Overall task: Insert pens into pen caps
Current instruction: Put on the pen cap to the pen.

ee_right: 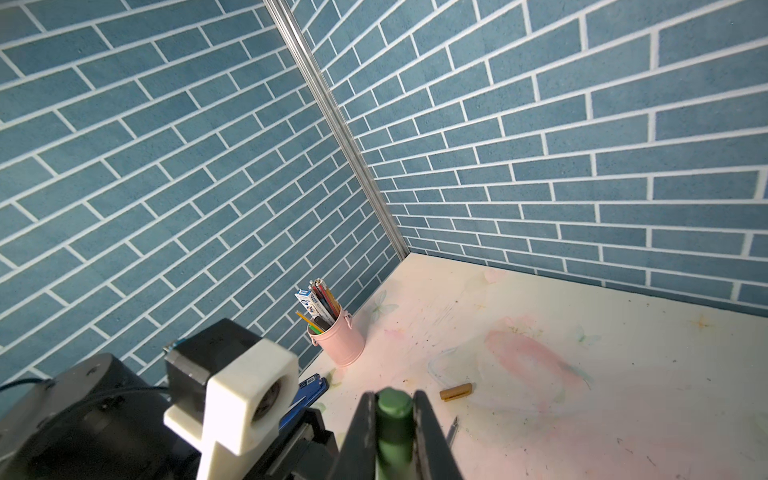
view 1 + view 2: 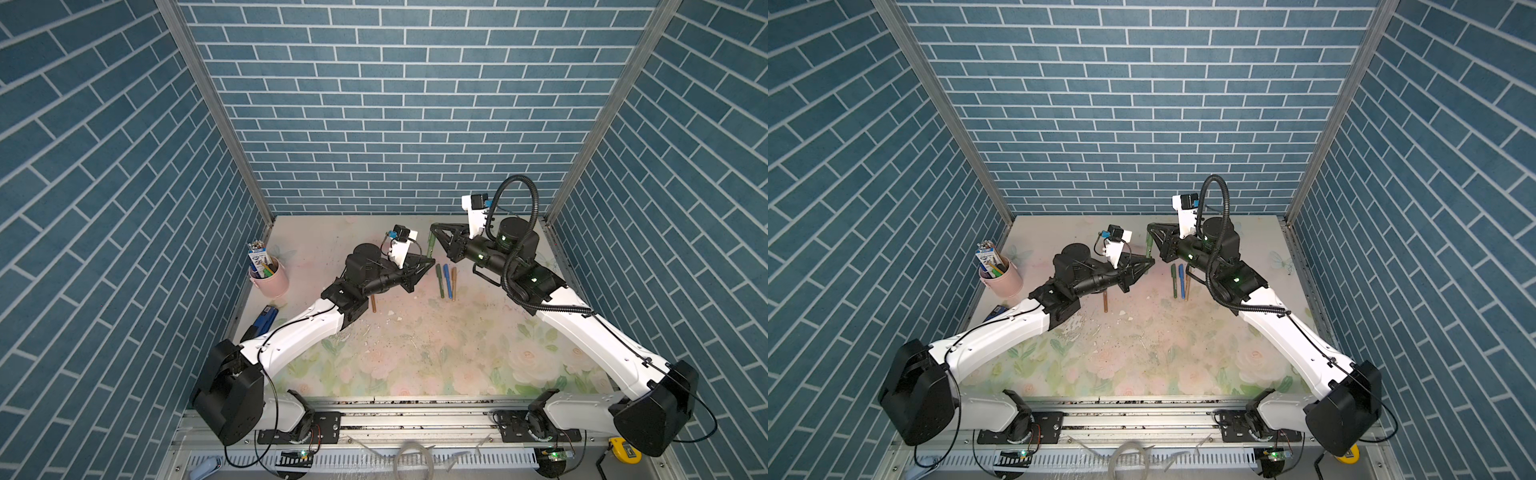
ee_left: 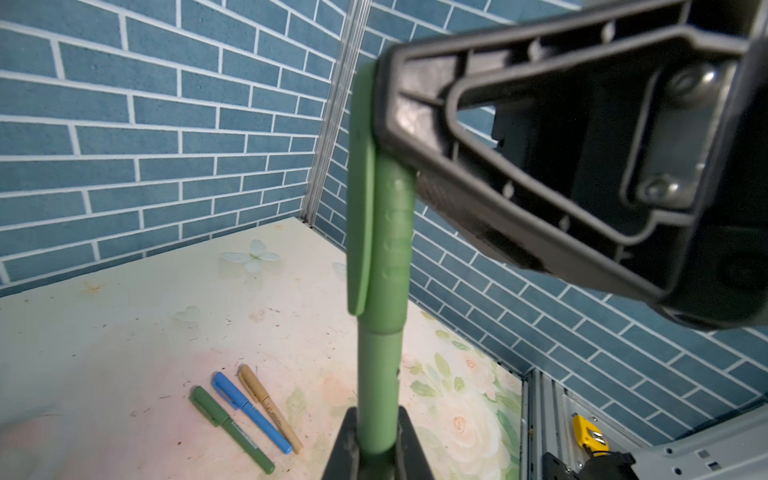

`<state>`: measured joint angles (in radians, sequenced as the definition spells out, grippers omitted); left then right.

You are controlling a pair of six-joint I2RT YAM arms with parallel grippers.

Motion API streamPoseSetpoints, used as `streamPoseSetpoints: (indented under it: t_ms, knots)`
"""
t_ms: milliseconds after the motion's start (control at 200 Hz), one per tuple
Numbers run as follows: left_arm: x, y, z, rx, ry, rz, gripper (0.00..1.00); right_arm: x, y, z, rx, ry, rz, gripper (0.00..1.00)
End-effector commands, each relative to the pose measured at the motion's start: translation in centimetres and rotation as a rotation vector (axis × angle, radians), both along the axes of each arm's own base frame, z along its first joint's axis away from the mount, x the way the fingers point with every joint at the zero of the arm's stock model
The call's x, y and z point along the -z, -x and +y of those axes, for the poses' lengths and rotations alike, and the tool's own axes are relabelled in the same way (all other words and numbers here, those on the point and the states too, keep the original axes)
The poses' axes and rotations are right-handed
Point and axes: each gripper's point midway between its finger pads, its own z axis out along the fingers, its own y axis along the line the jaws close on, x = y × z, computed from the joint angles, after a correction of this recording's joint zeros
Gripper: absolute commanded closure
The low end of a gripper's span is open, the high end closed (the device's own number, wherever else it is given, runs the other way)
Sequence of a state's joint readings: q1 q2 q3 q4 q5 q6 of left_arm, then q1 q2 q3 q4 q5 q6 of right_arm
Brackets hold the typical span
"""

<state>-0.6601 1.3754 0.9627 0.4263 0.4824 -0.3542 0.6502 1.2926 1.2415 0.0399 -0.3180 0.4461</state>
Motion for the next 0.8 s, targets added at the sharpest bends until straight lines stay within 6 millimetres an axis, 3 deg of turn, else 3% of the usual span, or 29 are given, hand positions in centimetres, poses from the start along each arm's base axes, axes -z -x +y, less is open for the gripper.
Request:
streamPoseSetpoints:
  t_ms: [0,195,455,795]
  knots:
    - [-3.2,-0.3,0.7,-0.017,0.13,-0.059,1.0,3.4,2.2,1.0,-0.098,0.141,0.096,0.76]
    - [-1.2,0.2,0.8,-0.004,0.066,-0.026,1.0,1.6,3.5,0.2,-0.108,0.125,0.064,0.64]
    - [-1.9,0.9,1.0,0.02,0.085,-0.048,1.0,0.5,4.2,-1.9,-0.048,0.166,0.012,0.62]
    - [-1.9,1.5,2.2,0.007,0.112,-0.055,1.0,0.6,3.4,0.8,-0.137,0.121,0.05,0.67]
